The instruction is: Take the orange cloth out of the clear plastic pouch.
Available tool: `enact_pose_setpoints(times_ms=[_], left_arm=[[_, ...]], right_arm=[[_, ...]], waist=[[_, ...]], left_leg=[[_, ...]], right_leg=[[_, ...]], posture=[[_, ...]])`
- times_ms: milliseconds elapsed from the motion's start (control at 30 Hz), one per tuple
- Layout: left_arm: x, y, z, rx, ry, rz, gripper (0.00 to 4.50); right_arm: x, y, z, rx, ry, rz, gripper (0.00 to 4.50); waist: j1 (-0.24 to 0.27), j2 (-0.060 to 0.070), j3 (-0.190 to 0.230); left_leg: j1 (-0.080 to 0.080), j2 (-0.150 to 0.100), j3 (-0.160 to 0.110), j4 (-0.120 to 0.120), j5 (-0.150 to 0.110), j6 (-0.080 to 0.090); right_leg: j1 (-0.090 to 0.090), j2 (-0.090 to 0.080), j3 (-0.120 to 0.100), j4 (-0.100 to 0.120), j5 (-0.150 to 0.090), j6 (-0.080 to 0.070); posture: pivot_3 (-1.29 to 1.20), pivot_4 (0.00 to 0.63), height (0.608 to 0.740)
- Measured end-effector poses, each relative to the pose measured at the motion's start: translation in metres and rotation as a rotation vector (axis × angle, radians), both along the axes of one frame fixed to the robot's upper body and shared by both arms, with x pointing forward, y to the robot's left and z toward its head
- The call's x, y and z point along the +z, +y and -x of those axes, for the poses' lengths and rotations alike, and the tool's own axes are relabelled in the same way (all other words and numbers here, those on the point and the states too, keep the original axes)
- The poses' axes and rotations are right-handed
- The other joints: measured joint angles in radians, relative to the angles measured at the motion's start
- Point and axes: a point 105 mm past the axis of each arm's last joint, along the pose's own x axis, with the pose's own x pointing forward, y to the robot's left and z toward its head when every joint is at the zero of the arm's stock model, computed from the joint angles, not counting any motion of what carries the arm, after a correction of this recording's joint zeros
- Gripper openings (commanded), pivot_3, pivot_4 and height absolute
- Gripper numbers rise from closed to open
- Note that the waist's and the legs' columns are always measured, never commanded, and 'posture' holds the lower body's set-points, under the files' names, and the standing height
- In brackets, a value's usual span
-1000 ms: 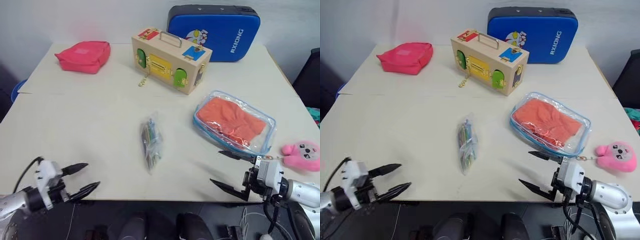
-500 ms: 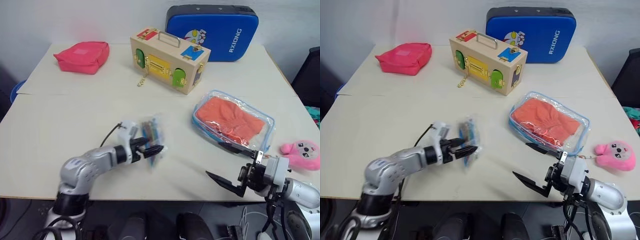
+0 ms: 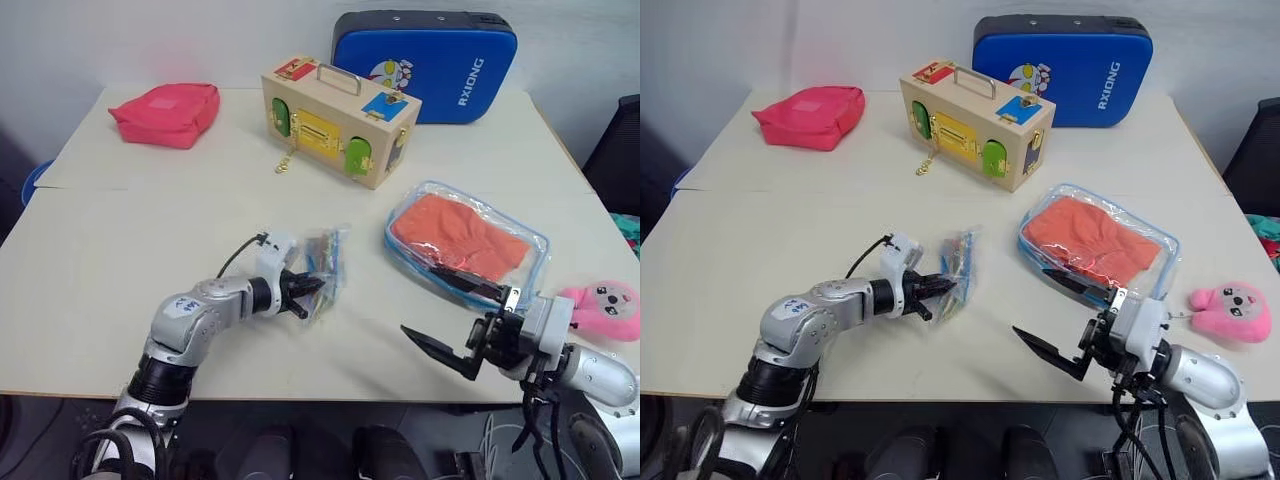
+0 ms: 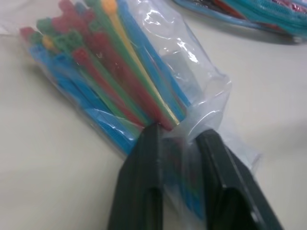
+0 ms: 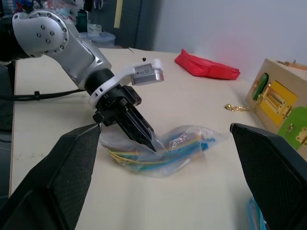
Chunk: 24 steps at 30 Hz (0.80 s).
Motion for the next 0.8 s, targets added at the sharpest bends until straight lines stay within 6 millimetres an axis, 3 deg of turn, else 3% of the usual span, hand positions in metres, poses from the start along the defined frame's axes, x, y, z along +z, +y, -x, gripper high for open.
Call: enact_pose_setpoints(times_ms=[67, 167, 233, 267, 400, 433, 500, 633, 800], left_arm=[[0.006, 0.015, -0.009, 0.095, -0.025, 0.071, 0.01], [0.027, 0.061, -0.026, 0.343, -0.142, 0.198, 0.01], [0.044, 0.109, -0.032, 0.561, -0.245, 0.250, 0.01], [0.052, 0.157, -0.027, 0.756, -0.309, 0.251, 0.01], [0.045, 0.245, -0.004, 1.084, -0.344, 0.147, 0.01], [0.043, 0.250, -0.003, 1.101, -0.339, 0.139, 0.01], [0.033, 0.278, 0.009, 1.177, -0.321, 0.046, 0.01], [0.029, 0.318, 0.020, 1.184, -0.327, -0.103, 0.91], [0.032, 0.320, 0.021, 1.114, -0.352, -0.112, 2.50]], right_arm=[[0.001, 0.004, -0.001, 0.017, -0.006, -0.016, 4.50], [0.005, 0.014, -0.003, 0.057, -0.025, -0.044, 4.50], [0.008, 0.024, -0.004, 0.100, -0.040, -0.070, 4.50], [0.010, 0.034, -0.003, 0.147, -0.049, -0.089, 4.50], [0.005, 0.051, -0.005, 0.208, -0.040, -0.094, 4.50], [0.005, 0.051, -0.005, 0.210, -0.040, -0.093, 4.50], [0.002, 0.056, -0.008, 0.220, -0.046, -0.074, 4.50], [-0.004, 0.057, -0.019, 0.166, -0.044, -0.049, 4.50], [-0.014, 0.044, -0.020, 0.102, 0.003, -0.019, 4.50]], waist=[[-0.002, 0.000, 0.000], [-0.005, -0.001, 0.000], [-0.006, -0.001, 0.000], [-0.010, -0.001, 0.000], [-0.004, -0.002, 0.000], [-0.003, -0.002, 0.000], [0.002, -0.004, 0.000], [0.005, -0.008, -0.001], [-0.001, -0.008, -0.001]], left_leg=[[0.000, 0.000, 0.000, 0.000, 0.000, 0.000], [-0.001, 0.003, 0.001, 0.000, 0.000, -0.001], [-0.001, 0.003, 0.001, -0.001, 0.000, -0.002], [-0.001, 0.004, 0.002, -0.001, 0.000, -0.003], [-0.002, 0.004, 0.003, -0.001, 0.000, -0.003], [-0.002, 0.004, 0.003, -0.001, 0.000, -0.003], [-0.002, 0.003, 0.002, 0.000, -0.001, -0.002], [-0.003, 0.002, 0.001, -0.001, -0.001, -0.002], [-0.004, 0.002, 0.002, -0.003, -0.001, -0.001]], right_leg=[[-0.001, 0.001, 0.000, 0.000, 0.000, 0.000], [-0.002, 0.002, 0.000, 0.000, 0.000, 0.000], [-0.003, 0.003, 0.000, 0.001, 0.000, 0.000], [-0.004, 0.004, 0.001, 0.001, 0.000, 0.000], [-0.005, 0.003, 0.001, 0.001, 0.000, 0.000], [-0.005, 0.003, 0.001, 0.001, 0.000, 0.000], [-0.005, 0.002, 0.001, 0.001, 0.000, 0.000], [-0.005, 0.000, 0.000, 0.001, 0.000, -0.001], [-0.006, -0.001, 0.000, 0.000, 0.000, -0.001]], posture=[[0.00, 0.150, 0.740], [0.00, 0.150, 0.740], [0.00, 0.150, 0.740], [0.00, 0.150, 0.740], [0.00, 0.150, 0.740], [0.00, 0.150, 0.740], [0.00, 0.150, 0.740], [0.00, 0.150, 0.740], [0.00, 0.150, 0.740]])
